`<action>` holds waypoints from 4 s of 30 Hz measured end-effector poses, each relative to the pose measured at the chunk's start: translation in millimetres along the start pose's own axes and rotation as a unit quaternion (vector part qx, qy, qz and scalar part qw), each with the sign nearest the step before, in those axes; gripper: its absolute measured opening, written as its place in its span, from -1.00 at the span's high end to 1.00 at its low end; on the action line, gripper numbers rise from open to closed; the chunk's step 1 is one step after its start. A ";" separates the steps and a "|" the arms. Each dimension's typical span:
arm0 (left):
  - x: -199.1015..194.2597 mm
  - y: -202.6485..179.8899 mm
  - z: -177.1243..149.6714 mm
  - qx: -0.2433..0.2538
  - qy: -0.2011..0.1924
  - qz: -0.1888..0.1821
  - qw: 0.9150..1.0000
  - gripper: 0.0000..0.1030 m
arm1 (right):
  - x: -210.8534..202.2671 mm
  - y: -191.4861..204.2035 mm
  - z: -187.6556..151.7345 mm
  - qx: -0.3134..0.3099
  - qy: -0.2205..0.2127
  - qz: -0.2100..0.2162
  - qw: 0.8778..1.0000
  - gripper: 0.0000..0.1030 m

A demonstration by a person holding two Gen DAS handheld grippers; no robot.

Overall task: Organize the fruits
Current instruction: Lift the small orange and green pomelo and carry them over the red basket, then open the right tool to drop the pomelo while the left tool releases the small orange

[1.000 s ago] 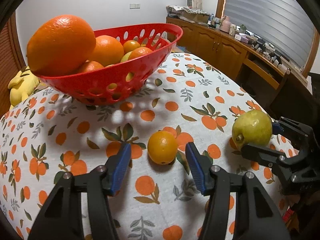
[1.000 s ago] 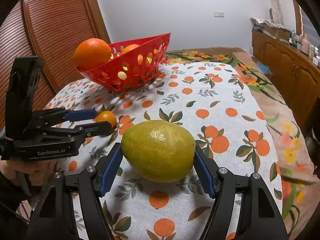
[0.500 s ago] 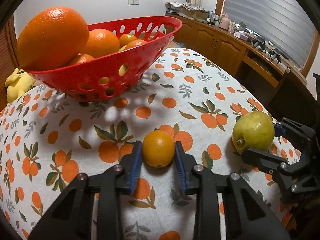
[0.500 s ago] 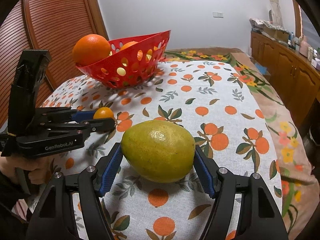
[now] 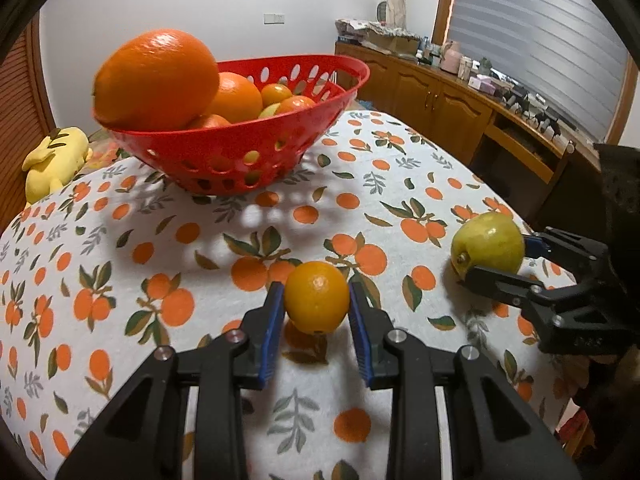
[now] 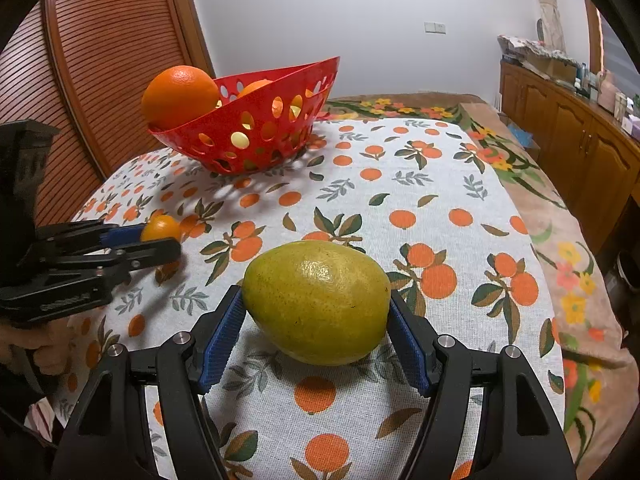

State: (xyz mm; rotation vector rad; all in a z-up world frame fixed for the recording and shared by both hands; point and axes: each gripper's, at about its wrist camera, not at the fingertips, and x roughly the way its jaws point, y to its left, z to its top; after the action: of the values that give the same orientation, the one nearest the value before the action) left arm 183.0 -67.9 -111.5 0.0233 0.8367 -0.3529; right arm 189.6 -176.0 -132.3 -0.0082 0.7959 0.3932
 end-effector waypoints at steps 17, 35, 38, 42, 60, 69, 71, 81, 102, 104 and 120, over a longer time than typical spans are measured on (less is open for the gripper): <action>-39.6 11.0 0.4 -0.016 -0.039 0.000 0.999 0.42 | -6.0 3.3 4.6 -0.009 -0.008 0.002 1.000 -0.39; -87.6 23.7 45.9 -0.008 -0.108 0.010 0.994 0.42 | -43.1 38.6 89.7 -0.076 -0.072 0.021 0.994 -0.39; -88.9 25.0 53.3 -0.003 -0.114 0.012 0.993 0.42 | -36.1 41.1 104.7 -0.084 -0.074 0.022 0.993 -0.39; -85.9 28.4 63.9 0.001 -0.117 0.013 0.993 0.42 | -19.5 42.2 123.0 -0.091 -0.066 0.024 0.993 -0.39; -64.8 44.3 100.7 0.002 -0.119 0.010 0.993 0.41 | 55.2 35.7 171.0 -0.106 -0.030 0.037 0.993 -0.39; -53.4 45.9 107.9 0.005 -0.114 0.006 0.993 0.41 | 72.5 33.8 176.8 -0.103 -0.023 0.050 0.993 -0.40; -51.1 43.9 108.8 0.006 -0.112 0.006 0.994 0.41 | 74.1 34.9 176.9 -0.106 -0.024 0.050 0.993 -0.41; -42.5 43.5 107.2 0.005 -0.106 0.003 0.994 0.41 | 67.5 29.8 180.8 -0.094 -0.047 0.055 0.993 -0.42; -4.9 34.2 121.8 0.011 -0.086 0.006 0.996 0.41 | 22.5 2.7 161.9 -0.065 -0.066 0.045 0.995 -0.45; -1.8 32.9 123.8 0.011 -0.085 0.007 0.996 0.41 | 20.3 -0.1 159.3 -0.062 -0.066 0.045 0.995 -0.45; 2.7 28.4 127.2 0.000 -0.083 0.018 0.996 0.09 | 16.1 5.9 142.0 -0.063 -0.059 0.037 0.996 -0.45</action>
State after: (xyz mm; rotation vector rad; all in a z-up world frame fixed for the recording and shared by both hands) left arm 285.5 -62.1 -31.2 0.0096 0.6712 -0.3156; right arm 296.2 -143.2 -42.8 -0.0721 0.6548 0.5082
